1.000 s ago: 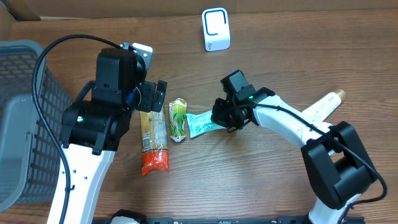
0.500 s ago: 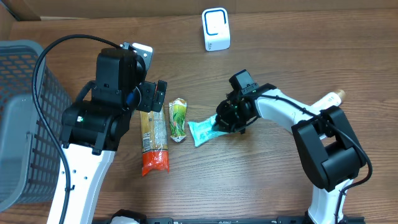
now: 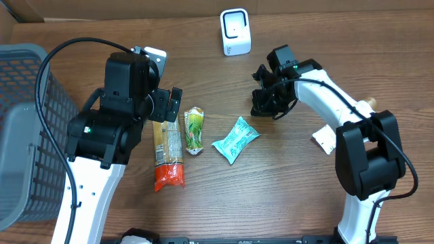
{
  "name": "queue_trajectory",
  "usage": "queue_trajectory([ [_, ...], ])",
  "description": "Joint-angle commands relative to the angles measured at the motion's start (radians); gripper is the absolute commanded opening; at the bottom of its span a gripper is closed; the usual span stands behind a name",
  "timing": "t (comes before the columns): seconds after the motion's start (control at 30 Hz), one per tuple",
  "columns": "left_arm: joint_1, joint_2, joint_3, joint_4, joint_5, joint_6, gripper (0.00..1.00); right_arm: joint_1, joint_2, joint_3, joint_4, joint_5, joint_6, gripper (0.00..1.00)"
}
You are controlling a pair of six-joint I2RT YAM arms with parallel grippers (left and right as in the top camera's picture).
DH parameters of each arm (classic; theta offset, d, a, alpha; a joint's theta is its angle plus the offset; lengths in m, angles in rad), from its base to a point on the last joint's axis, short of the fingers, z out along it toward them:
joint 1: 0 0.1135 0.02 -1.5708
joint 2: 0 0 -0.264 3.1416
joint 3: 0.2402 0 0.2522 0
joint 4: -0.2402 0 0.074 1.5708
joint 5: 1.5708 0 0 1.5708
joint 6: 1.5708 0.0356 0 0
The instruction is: Scan the item barcode
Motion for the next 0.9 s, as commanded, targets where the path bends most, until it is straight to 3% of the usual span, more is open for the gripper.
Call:
queue_trajectory([
  [0.0, 0.005, 0.007, 0.008, 0.001, -0.01, 0.016, 1.0, 0.005, 0.002, 0.072, -0.061, 0.037, -0.119, 0.04],
  [0.4, 0.005, 0.007, 0.008, 0.001, -0.01, 0.016, 0.99, 0.121, 0.002, 0.034, -0.188, 0.013, -0.097, 0.04],
  [0.63, 0.005, 0.007, 0.008, 0.001, -0.01, 0.016, 0.99, 0.198, 0.003, -0.067, -0.093, 0.095, -0.004, 0.04],
  [0.87, 0.005, 0.007, 0.008, 0.001, -0.01, 0.016, 1.0, 0.183, 0.003, -0.163, -0.028, 0.268, 0.053, 0.04],
])
